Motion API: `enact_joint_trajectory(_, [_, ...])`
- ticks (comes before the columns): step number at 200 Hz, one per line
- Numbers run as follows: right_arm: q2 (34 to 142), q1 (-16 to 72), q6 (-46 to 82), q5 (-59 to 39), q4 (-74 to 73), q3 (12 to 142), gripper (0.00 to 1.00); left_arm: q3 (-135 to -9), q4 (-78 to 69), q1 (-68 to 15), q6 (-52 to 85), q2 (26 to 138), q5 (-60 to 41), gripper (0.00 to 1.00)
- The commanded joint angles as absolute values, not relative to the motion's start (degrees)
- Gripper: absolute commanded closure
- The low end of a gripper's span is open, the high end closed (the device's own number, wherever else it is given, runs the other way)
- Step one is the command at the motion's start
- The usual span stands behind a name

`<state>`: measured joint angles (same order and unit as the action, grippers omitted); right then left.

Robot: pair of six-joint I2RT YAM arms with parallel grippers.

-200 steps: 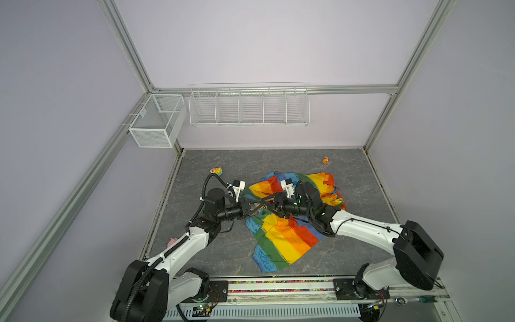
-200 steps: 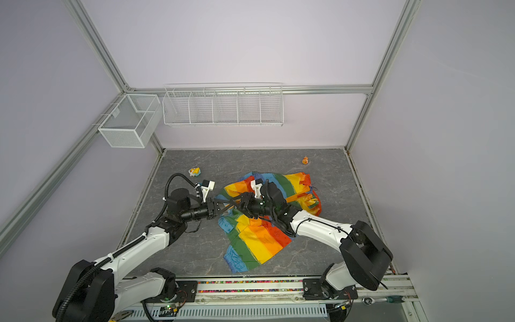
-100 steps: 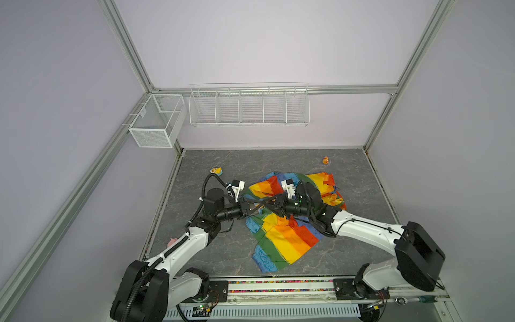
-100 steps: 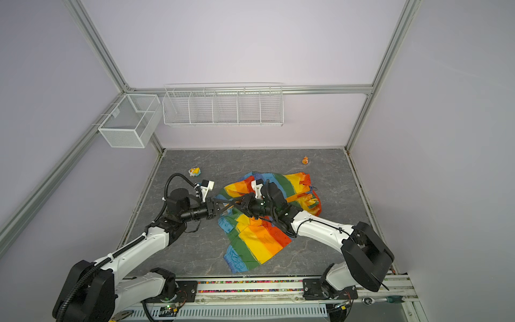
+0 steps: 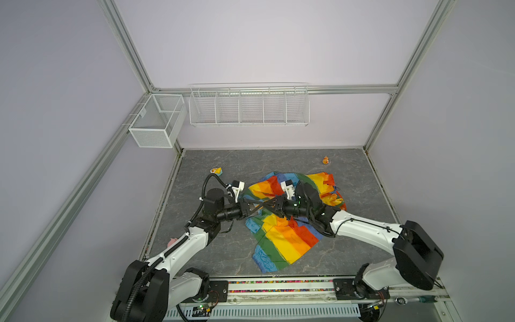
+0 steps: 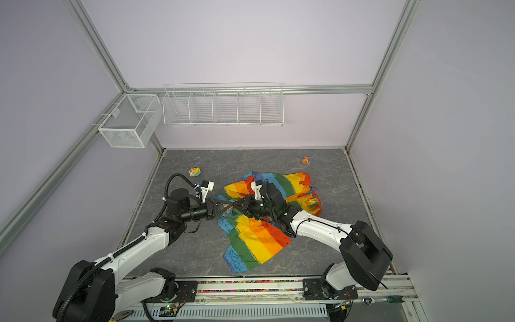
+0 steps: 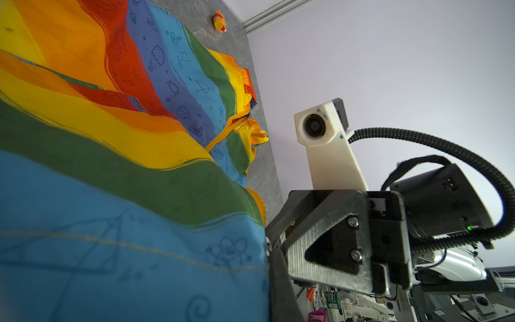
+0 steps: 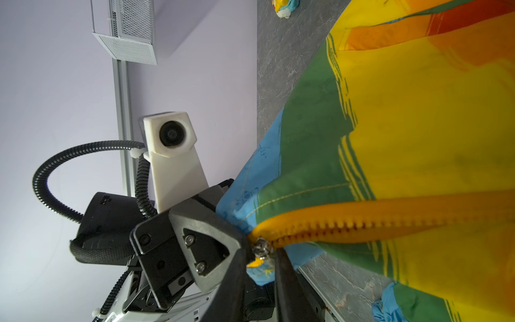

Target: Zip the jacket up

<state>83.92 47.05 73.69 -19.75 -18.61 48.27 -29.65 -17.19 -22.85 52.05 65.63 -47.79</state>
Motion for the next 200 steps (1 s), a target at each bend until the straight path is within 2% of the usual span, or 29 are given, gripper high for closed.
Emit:
enact_joint_trajectory(1, [85.38, 47.55, 73.29, -19.49, -18.54, 47.53, 0.77, -29.65, -18.98, -22.66, 52.04, 64.9, -48.87, 1.0])
enact_joint_trajectory(41, [86.04, 47.72, 74.31, -20.08, -21.42, 46.49, 0.62, -29.81, -19.07, -22.62, 51.99, 65.11, -48.93, 1.0])
enact_joint_trajectory(117, [88.19, 48.55, 80.79, -21.8, -34.26, 43.72, 0.56, -29.75, -18.9, -22.57, 51.93, 65.21, -48.87, 1.0])
enact_joint_trajectory(156, [88.21, 48.6, 82.99, -21.39, -38.4, 42.13, 0.57, -29.69, -18.73, -22.59, 52.08, 65.17, -48.87, 1.0])
enact_joint_trajectory(200, [86.07, 48.6, 81.99, -20.34, -36.12, 41.66, 0.64, -29.59, -18.56, -22.59, 51.82, 65.13, -48.78, 1.0])
